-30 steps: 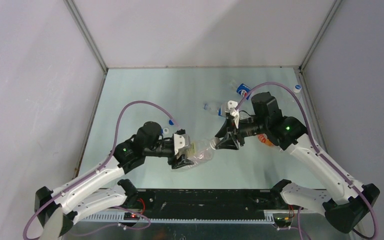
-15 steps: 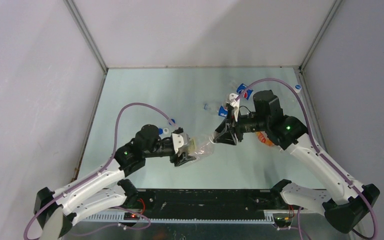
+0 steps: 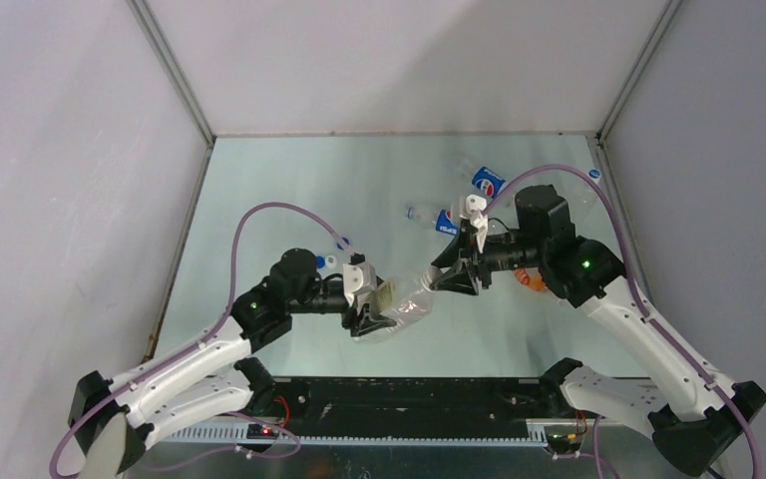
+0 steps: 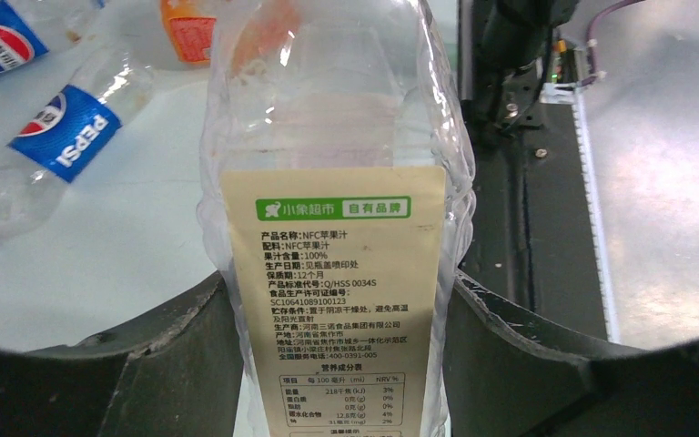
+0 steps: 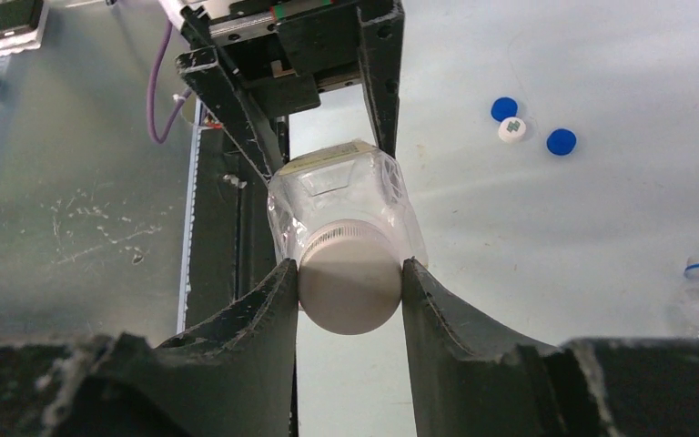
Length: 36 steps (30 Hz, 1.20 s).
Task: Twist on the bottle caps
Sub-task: Screw the bottle cap onto the plastic bottle.
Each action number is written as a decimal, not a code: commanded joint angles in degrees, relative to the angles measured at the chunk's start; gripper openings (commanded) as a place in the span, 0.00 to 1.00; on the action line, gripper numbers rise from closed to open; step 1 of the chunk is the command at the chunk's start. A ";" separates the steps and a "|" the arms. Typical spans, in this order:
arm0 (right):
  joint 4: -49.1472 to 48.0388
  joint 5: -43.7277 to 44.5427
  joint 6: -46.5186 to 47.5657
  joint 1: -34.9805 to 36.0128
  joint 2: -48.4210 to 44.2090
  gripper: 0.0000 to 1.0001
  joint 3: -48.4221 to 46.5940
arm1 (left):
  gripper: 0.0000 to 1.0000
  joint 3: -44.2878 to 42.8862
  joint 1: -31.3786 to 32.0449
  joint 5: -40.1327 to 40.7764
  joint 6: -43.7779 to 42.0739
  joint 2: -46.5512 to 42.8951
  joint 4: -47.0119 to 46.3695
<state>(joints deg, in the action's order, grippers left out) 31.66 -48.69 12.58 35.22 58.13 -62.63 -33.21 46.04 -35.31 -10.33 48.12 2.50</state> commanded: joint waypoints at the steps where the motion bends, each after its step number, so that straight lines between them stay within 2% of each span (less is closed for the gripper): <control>1: 3.53 -6.07 6.37 0.10 0.15 0.00 1.27 | 0.00 -1.29 -0.44 -6.02 5.65 -0.13 -14.70; 6: 4.19 -6.21 5.16 -0.31 1.34 0.00 0.27 | 0.00 -2.26 -0.44 -5.38 4.09 -0.11 -12.67; 11: 3.27 -3.31 -1.44 0.21 3.18 0.00 0.14 | 0.00 -3.55 -0.36 -1.27 1.34 -1.13 -10.76; 17: -0.08 7.47 -15.99 2.03 4.12 0.00 0.19 | 0.00 -2.89 1.00 8.07 -1.13 -2.05 -14.06; 21: -1.78 17.37 -27.77 4.12 4.14 0.00 0.15 | 0.00 -1.44 4.05 17.82 -4.31 -2.01 -18.45; 26: -2.10 30.43 -41.84 7.26 3.85 0.00 0.16 | 0.00 0.46 7.54 25.67 -6.80 -1.07 -23.35; 30: -0.80 36.90 -46.11 8.97 3.40 0.06 0.12 | 0.00 1.08 8.41 28.20 -7.13 -0.18 -23.11; 32: -0.67 38.37 -46.04 9.19 2.69 0.15 0.14 | 0.00 1.20 8.45 28.23 -6.91 0.14 -21.61; 33: -0.77 38.83 -45.57 9.24 2.30 0.25 0.12 | 0.00 1.26 8.45 28.16 -6.88 0.25 -19.98; 34: -0.88 38.93 -43.99 9.09 1.52 0.31 0.13 | 0.00 1.41 8.38 28.45 -6.71 0.23 -19.20; 36: -1.58 38.38 -40.30 8.74 0.00 0.56 0.12 | 0.00 2.20 7.98 28.10 -5.89 -0.04 -17.26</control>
<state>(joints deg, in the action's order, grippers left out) 28.25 -12.91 -28.88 43.29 59.92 -62.63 -29.71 53.60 -8.21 -15.55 49.17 -4.40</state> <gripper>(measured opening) 0.440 0.690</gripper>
